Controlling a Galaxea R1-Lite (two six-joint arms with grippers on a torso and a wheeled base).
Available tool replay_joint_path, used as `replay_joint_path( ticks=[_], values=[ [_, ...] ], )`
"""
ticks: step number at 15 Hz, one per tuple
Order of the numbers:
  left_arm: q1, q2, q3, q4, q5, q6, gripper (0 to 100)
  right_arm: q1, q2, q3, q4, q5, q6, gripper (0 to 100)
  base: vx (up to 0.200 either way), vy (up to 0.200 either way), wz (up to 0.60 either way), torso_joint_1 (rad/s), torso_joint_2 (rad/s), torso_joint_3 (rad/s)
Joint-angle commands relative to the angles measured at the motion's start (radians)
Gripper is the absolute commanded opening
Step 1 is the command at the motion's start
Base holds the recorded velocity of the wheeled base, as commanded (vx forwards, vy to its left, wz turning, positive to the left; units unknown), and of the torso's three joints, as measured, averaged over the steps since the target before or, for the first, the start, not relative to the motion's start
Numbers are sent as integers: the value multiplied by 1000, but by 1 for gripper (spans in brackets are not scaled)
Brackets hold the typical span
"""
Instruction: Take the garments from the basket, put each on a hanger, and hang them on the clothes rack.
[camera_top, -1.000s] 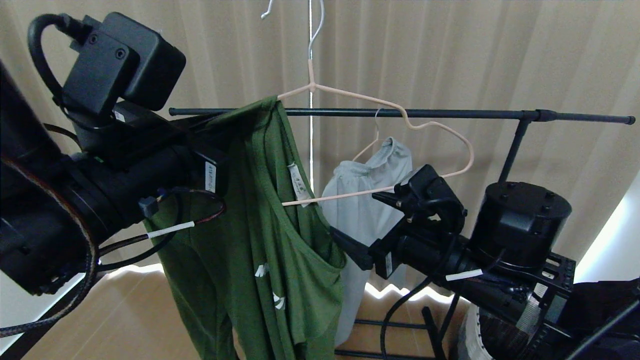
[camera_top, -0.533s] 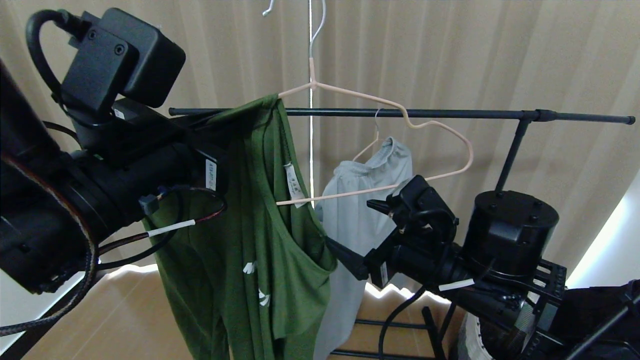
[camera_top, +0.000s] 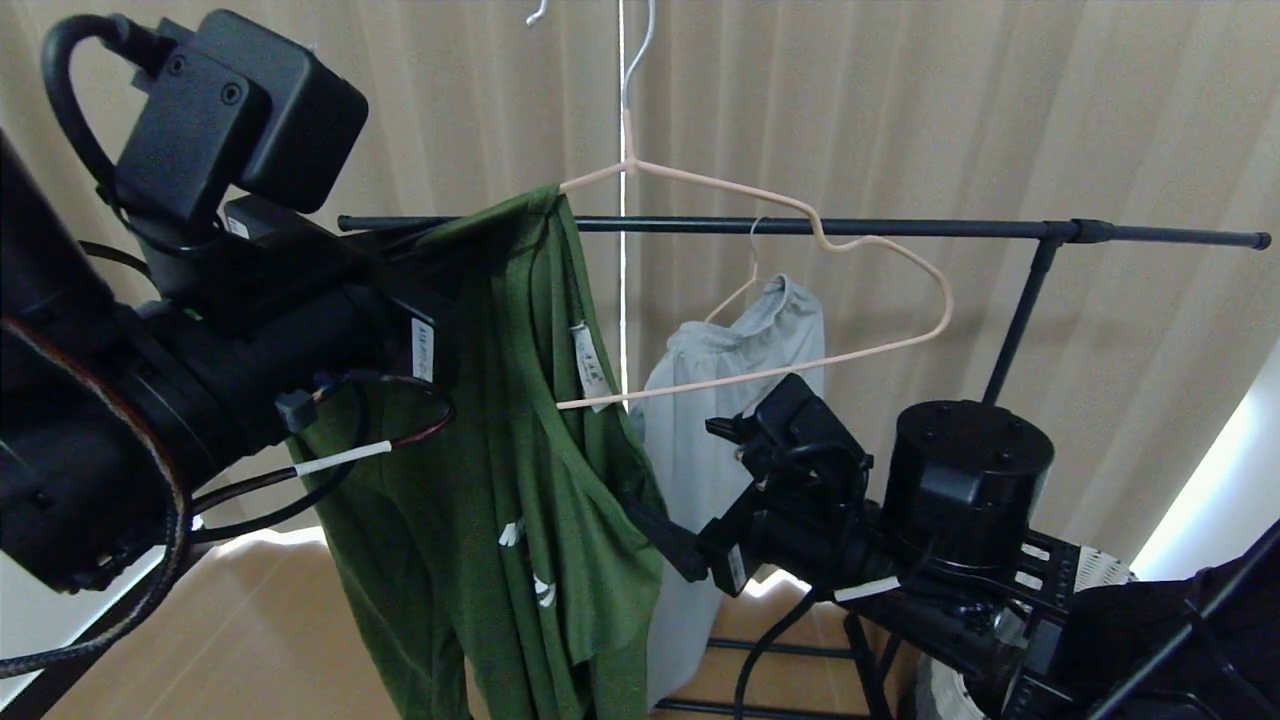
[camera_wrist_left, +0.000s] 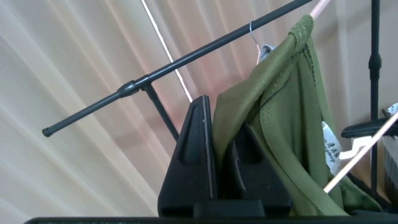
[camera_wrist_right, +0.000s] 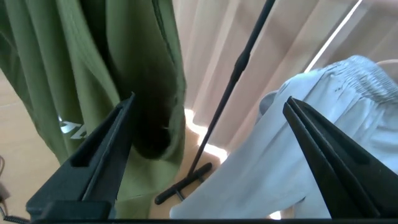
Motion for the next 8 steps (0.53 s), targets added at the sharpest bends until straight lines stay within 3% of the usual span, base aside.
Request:
replay_joint_path(
  ticks=[1,4,5,8],
  values=[
    [0,-3,0,-1,0,1,0,0,5,4,0,0,0,100,0,0,0,0,0,0],
    [-1,-20,-1,-2,-3,1,0,-7,6,21,-2,0,0,100,0,0,0,0,0,0],
    [-4,-26,-1,-2,-3,1,0,-7,3,27,-2,0,0,0,0,0,0,0,0,0],
    [13,-28,-1,-1,0,4,0,-38,-47,77,-2,-15,-2,0,0,0,0,0,0,0]
  ],
)
